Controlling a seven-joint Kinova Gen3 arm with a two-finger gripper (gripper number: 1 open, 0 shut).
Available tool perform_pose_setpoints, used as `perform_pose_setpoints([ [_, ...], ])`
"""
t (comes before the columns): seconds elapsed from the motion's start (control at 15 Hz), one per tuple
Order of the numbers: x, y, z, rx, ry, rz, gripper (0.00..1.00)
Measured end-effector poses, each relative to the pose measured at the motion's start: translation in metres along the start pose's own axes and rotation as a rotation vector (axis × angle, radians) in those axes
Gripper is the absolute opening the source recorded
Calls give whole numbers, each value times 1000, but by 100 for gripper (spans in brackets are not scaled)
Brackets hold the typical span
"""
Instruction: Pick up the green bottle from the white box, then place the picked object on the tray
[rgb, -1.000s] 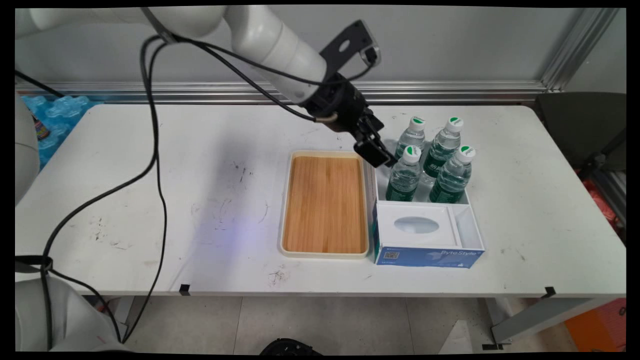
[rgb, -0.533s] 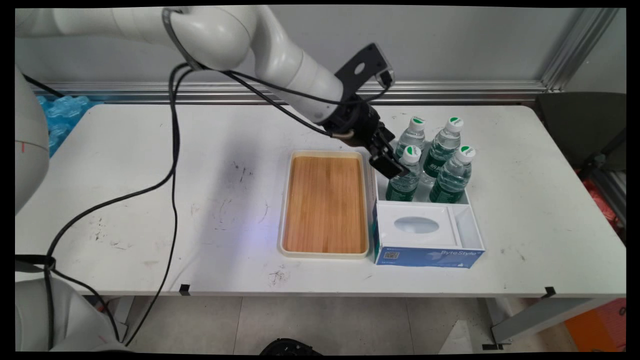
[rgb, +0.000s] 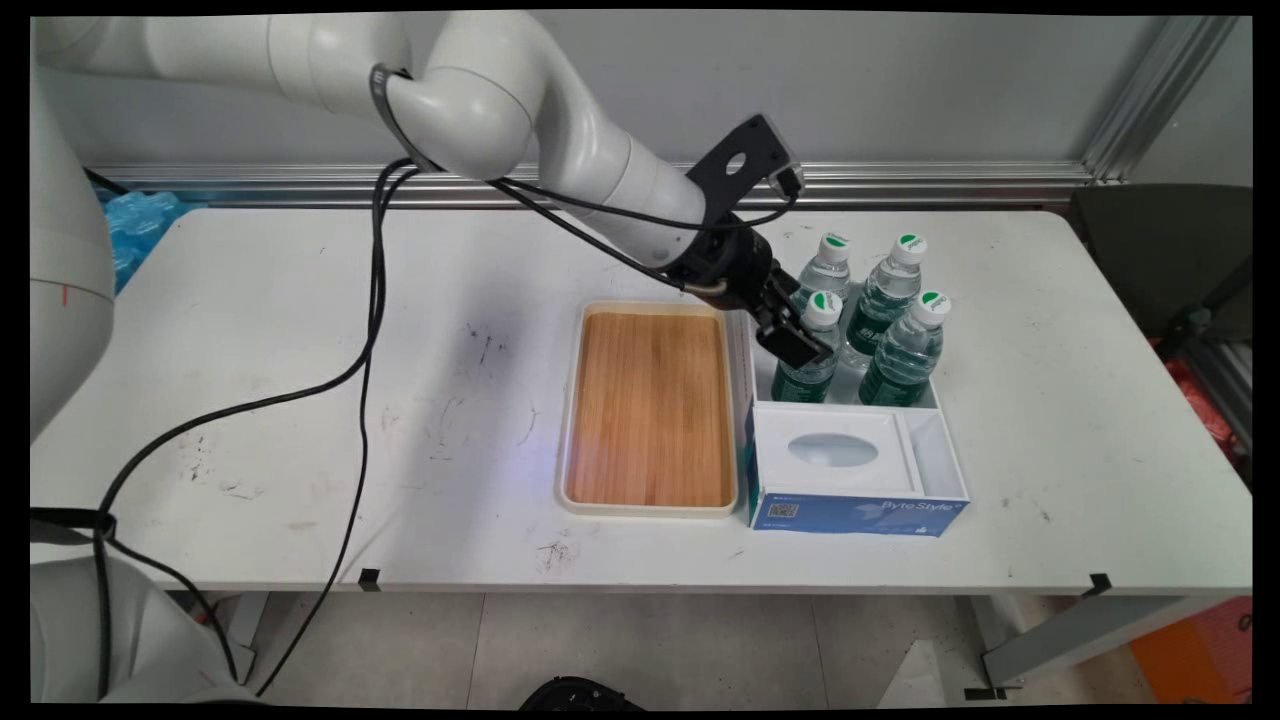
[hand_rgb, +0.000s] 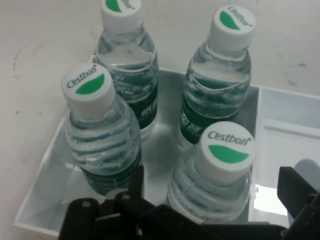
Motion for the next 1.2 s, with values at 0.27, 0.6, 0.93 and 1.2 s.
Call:
perform_pose_setpoints([
  [0.27,-2,0,7,4,2,-9,100],
  [0.6,-6,1,14,6,-2,-17,100],
  [0.93,-10,3,18,4,-6,-21,0],
  [1.2,-12,4,19,2,-6,-24,0],
])
